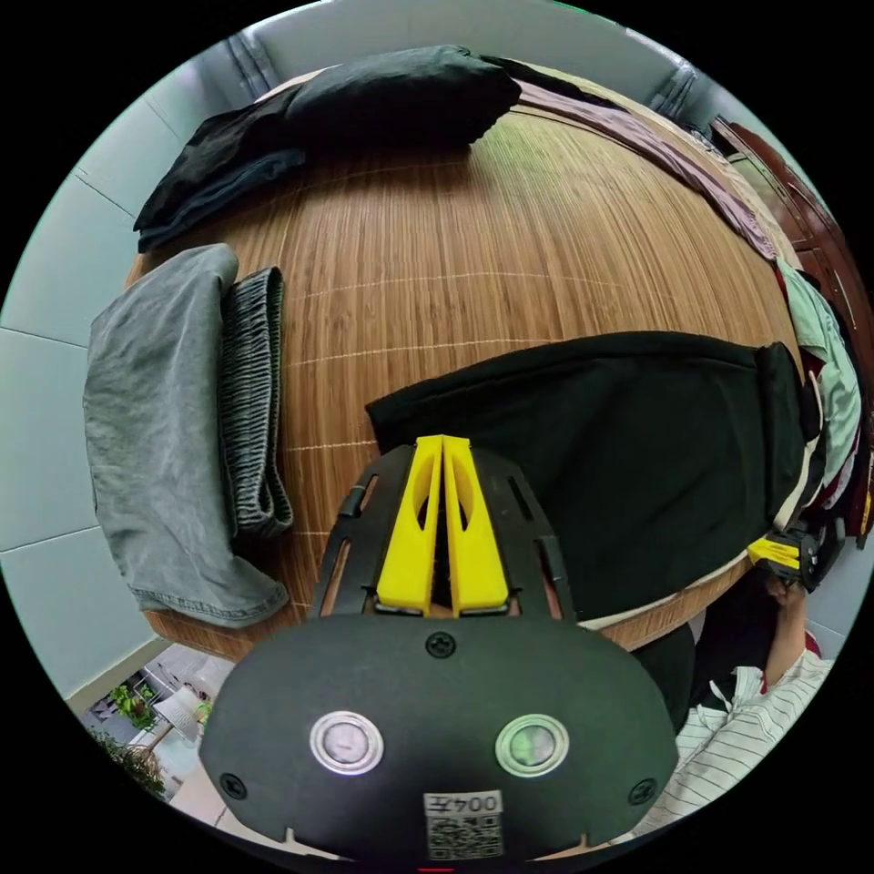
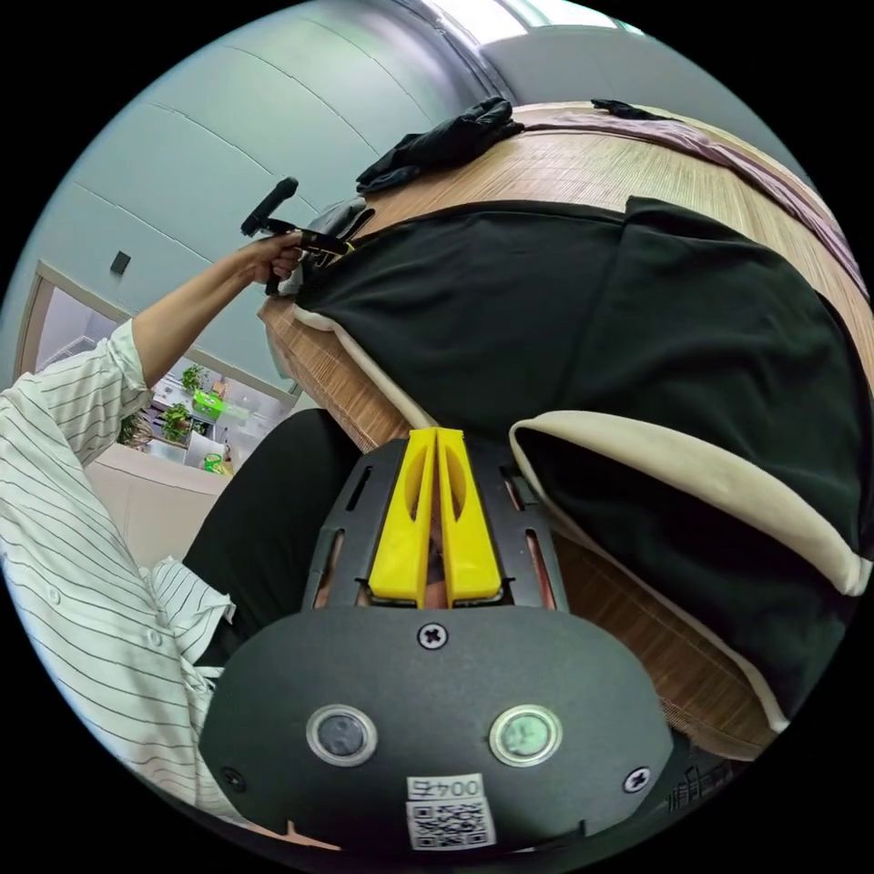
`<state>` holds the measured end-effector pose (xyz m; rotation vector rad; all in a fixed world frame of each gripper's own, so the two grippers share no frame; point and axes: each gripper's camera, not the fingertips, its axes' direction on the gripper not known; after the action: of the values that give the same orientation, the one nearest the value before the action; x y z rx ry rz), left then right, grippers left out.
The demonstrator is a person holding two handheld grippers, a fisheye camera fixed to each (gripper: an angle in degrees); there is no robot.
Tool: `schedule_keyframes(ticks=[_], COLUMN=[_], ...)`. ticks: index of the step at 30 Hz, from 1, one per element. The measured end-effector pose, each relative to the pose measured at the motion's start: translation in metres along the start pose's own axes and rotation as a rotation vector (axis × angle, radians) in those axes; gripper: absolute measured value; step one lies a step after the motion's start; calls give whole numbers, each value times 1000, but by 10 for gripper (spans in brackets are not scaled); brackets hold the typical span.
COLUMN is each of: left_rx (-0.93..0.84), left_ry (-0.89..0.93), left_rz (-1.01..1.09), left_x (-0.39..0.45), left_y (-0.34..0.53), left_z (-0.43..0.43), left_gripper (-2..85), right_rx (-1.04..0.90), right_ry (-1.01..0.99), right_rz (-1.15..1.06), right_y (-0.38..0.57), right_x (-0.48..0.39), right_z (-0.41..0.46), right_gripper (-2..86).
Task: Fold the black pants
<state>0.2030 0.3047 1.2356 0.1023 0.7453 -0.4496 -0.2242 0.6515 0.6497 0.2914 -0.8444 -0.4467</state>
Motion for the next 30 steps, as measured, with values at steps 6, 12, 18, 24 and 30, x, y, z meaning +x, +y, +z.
schedule_keyframes(ticks=[6,12,18,24,30], left_rx=[47,93,134,161,328], left_ry=[-148,-162,44,92,140], left_rz=[7,41,53,-70,60], left_x=[15,52,79,49,114], left_y=[-10,56,155,194,207], left_z=[-15,-58,-58,-54,-106], left_gripper=[3,4,6,7,7], right_rx=[2,44,17,-97,-129], right_ry=[-70,29,245,365,617], right_rz=[11,-77,-8,-30,37], right_y=[-9,-22,-31,-48,-40], right_x=[-1,-36,-52,-73,-57], right_z=[10,4,5,24,-40], right_gripper=[-5,-3,-7,-5,18])
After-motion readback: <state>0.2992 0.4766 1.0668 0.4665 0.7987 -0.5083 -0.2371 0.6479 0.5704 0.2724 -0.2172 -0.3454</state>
